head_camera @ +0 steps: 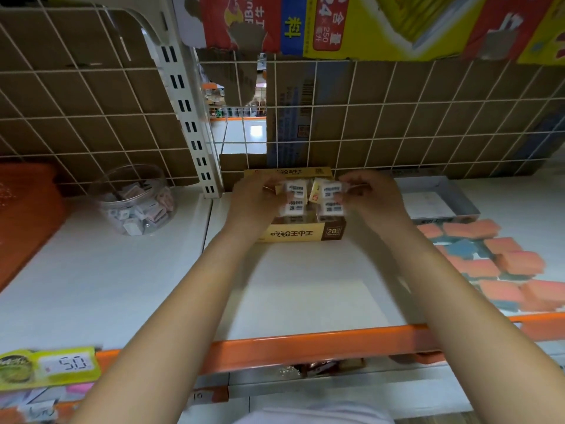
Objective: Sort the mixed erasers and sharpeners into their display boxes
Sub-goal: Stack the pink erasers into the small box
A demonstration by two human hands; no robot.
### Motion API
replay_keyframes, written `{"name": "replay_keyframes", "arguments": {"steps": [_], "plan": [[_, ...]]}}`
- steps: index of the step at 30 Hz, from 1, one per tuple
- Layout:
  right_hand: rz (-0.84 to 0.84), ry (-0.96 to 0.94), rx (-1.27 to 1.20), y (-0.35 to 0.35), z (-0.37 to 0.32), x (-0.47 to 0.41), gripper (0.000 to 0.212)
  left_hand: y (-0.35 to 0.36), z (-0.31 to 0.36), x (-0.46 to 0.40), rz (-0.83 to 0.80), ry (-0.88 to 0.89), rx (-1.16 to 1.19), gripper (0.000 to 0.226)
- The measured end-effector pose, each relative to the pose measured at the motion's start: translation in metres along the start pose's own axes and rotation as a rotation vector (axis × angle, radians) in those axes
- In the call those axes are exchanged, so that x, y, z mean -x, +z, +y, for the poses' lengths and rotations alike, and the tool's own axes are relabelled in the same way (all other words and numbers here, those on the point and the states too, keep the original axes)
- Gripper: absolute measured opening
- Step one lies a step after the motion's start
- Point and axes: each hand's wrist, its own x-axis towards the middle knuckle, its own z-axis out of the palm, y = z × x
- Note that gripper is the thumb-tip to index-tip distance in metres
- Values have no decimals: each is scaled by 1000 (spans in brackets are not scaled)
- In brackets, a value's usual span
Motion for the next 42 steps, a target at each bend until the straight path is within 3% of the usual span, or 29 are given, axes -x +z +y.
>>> {"name": "replay_keyframes", "arguments": {"steps": [5, 8, 14, 17, 23, 27, 32, 35, 38, 40, 42], "plan": [[-112, 20, 188, 11, 11, -13, 29, 12, -16, -14, -106, 101, -302, 14], [-110, -97, 381, 11, 14, -12, 20, 14, -21, -15, -125, 132, -372, 18], [-138, -181, 666, 11, 22, -17, 28, 17, -24, -24, -158, 168, -499, 27], [-73, -238, 534, 11, 14, -19, 28, 18, -17, -30, -141, 195, -455, 27], [-294, -237, 596, 20, 20, -32, 31, 27, -26, -47, -297, 138, -491, 26], [-289, -276, 577, 22, 19, -30, 32, 22, -27, -48, -330, 126, -514, 29], [-228, -237, 179, 10, 12, 1, 26, -7, -23, -18, -217, 216, -354, 35], [-316, -94, 86, 2, 18, 19, 43, -28, -32, 10, -103, 90, -95, 51], [-390, 45, 43, 10, 35, 22, 61, -31, -50, 30, -253, -111, 72, 76], [-325, 43, 37, 19, 42, 23, 58, -23, -63, 34, -313, -134, 106, 73], [-240, 14, 88, 24, 42, 23, 48, -15, -67, 35, -231, -148, 89, 59]]}}
